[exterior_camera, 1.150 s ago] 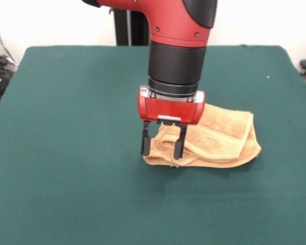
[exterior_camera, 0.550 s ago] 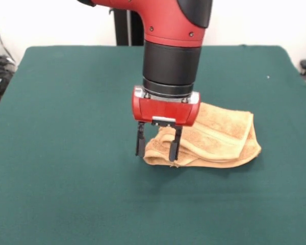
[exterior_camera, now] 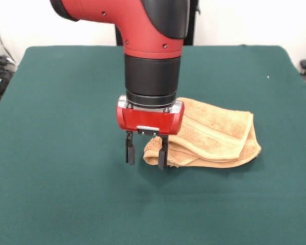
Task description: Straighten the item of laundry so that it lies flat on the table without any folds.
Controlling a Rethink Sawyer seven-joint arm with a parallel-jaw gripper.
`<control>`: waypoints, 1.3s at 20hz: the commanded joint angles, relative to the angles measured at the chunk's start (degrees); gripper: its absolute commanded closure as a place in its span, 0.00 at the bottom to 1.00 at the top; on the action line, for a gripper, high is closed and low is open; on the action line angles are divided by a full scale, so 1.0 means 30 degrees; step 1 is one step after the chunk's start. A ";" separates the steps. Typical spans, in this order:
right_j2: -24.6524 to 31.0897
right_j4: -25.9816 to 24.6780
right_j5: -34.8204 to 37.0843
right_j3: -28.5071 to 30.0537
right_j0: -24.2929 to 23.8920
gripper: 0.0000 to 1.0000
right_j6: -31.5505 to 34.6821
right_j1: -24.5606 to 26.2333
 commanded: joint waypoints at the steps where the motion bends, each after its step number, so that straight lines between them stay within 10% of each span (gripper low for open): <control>1: 0.4155 0.1544 0.3293 0.1444 -0.0817 0.00 0.2085 0.0749; 26: 0.6325 0.1728 0.4457 0.1321 -0.2266 0.00 0.1727 0.1557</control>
